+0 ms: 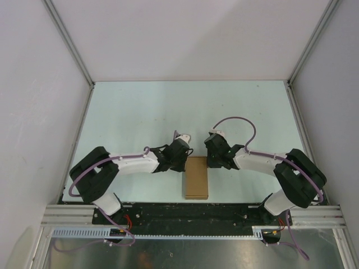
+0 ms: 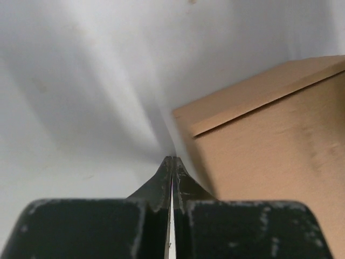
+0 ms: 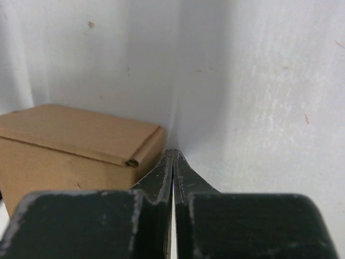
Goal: Fold the paper box
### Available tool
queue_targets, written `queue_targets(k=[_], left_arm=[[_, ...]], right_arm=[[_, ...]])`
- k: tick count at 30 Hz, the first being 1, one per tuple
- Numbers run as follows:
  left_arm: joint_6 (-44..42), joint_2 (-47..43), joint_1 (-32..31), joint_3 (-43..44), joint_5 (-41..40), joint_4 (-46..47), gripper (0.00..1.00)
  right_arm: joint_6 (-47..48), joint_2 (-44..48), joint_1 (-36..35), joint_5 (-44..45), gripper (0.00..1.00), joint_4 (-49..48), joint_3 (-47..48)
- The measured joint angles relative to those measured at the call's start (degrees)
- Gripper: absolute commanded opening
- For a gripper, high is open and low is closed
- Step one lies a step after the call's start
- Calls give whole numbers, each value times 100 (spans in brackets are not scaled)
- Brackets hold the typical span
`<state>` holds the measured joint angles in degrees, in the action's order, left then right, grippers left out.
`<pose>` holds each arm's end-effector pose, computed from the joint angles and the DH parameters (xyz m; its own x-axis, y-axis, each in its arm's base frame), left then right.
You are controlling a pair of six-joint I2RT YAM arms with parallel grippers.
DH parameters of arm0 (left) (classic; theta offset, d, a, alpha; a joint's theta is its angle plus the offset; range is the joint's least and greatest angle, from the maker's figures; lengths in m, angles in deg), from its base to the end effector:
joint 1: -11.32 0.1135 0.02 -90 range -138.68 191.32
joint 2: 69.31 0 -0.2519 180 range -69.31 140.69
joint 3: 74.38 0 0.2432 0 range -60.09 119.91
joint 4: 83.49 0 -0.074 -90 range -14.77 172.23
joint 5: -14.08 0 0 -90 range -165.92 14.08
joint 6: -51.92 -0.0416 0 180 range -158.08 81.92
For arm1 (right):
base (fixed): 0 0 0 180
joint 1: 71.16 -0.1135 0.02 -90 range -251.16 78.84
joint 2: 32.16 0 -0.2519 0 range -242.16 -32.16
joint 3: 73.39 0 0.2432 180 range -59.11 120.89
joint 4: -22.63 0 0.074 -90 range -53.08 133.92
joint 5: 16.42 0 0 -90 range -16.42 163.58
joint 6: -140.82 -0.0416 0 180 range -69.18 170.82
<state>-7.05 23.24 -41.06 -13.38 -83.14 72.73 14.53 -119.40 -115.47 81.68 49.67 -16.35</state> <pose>0.1897 -0.2376 0.1431 -0.8128 0.2169 -0.5407 0.3772 0.9033 -0.2047 0.2047 0.1917 0.1459 -0.8621 -0.0227 -0.5063 -0.1573 0.9616 0.2248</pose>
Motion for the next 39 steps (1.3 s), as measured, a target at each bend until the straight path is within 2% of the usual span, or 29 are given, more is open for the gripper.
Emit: queue_targets(k=[1, 2, 4, 5, 7, 8, 11, 12, 13, 15, 16, 18, 19, 21, 22, 25, 39], left_arm=[[33, -81, 46, -98, -13, 35, 8], [66, -234, 136, -240, -50, 17, 17], [109, -588, 369, -494, -179, -74, 29], [129, -807, 514, -605, -278, -162, 40], [177, -1307, 734, -776, -490, -345, 53], [210, -1587, 789, -841, -577, -435, 57], [262, -2516, 789, -1036, -654, -581, 60], [282, -2887, 785, -1123, -662, -616, 63], [315, -3274, 772, -1231, -684, -662, 71], [374, -4122, 769, -1436, -769, -791, 83], [409, -4555, 769, -1534, -793, -857, 93], [490, -5329, 769, -1685, -833, -933, 99], [492, -5591, 769, -1729, -844, -962, 100], [503, -6124, 767, -1797, -868, -1036, 100], [505, -6286, 767, -1816, -874, -1045, 100], [501, -6435, 767, -1858, -916, -1121, 100], [507, -6271, 767, -1886, -1182, -1521, 100]], right_arm=[[22, 31, 46, 7, 0, 42, 0], [57, 90, 96, 0, 0, 153, 0], [140, 330, 293, 15, 0, 389, -2], [166, 496, 411, 55, 0, 498, -2], [188, 916, 586, 177, 0, 697, -4], [184, 1152, 632, 247, 0, 791, -7], [142, 2002, 564, 413, 4, 953, -142], [114, 2363, 498, 479, 9, 994, -256], [59, 2721, 439, 544, 21, 1058, -372], [-63, 3436, 358, 658, 35, 1198, -599], [-127, 3847, 339, 706, 44, 1320, -708], [-223, 4640, 339, 802, 55, 1545, -857], [-260, 4942, 345, 824, 65, 1639, -896], [-321, 5442, 345, 870, 73, 1790, -925], [-334, 5584, 345, 905, 81, 1858, -925], [-428, 5685, 345, 988, 91, 2048, -970], [-647, 6448, 328, 1648, 98, 2393, -1187]])
